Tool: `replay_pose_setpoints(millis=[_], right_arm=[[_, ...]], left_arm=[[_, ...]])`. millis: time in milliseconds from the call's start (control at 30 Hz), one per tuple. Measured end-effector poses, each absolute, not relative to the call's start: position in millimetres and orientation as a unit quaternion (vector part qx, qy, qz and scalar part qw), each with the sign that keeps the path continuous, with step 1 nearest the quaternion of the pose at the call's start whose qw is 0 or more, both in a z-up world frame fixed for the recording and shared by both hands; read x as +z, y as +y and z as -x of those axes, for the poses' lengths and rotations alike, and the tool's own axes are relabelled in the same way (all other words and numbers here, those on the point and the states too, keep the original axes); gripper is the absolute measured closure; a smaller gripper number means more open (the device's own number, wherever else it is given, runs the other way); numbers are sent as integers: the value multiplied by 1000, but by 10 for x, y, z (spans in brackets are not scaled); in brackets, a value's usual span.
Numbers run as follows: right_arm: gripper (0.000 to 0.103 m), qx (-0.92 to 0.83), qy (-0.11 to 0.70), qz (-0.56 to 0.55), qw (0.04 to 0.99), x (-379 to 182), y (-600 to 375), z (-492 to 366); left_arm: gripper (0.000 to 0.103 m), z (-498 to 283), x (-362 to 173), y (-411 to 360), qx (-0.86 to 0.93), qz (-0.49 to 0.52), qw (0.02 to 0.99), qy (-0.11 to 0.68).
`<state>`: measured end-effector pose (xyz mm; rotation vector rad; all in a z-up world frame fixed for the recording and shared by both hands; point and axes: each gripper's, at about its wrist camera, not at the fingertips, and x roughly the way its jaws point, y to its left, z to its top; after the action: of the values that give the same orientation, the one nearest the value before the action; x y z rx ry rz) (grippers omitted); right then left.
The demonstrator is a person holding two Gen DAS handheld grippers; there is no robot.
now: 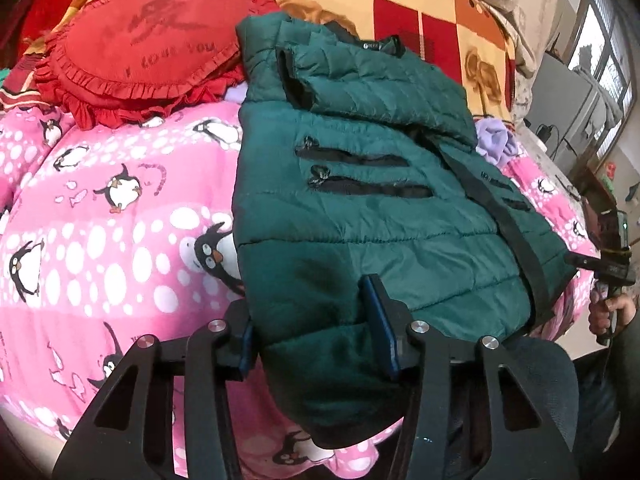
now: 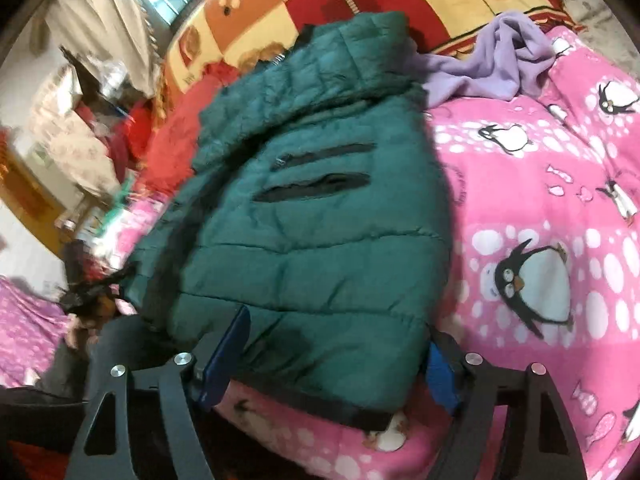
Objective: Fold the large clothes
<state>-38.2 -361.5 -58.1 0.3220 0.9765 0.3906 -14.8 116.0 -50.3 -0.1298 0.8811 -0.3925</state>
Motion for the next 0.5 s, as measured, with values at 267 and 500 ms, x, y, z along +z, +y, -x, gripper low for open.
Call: replay_pose_setpoints(millis=[267,500], right_arm=[[26,169,414,-117,887,-494,-3426,289],[27,130,428,-102,889,-619,-3353,193]], left_arm=[[52,92,-585,1248,-191,106,874,434],[45,51,-596,1271,-180,130,873,434]])
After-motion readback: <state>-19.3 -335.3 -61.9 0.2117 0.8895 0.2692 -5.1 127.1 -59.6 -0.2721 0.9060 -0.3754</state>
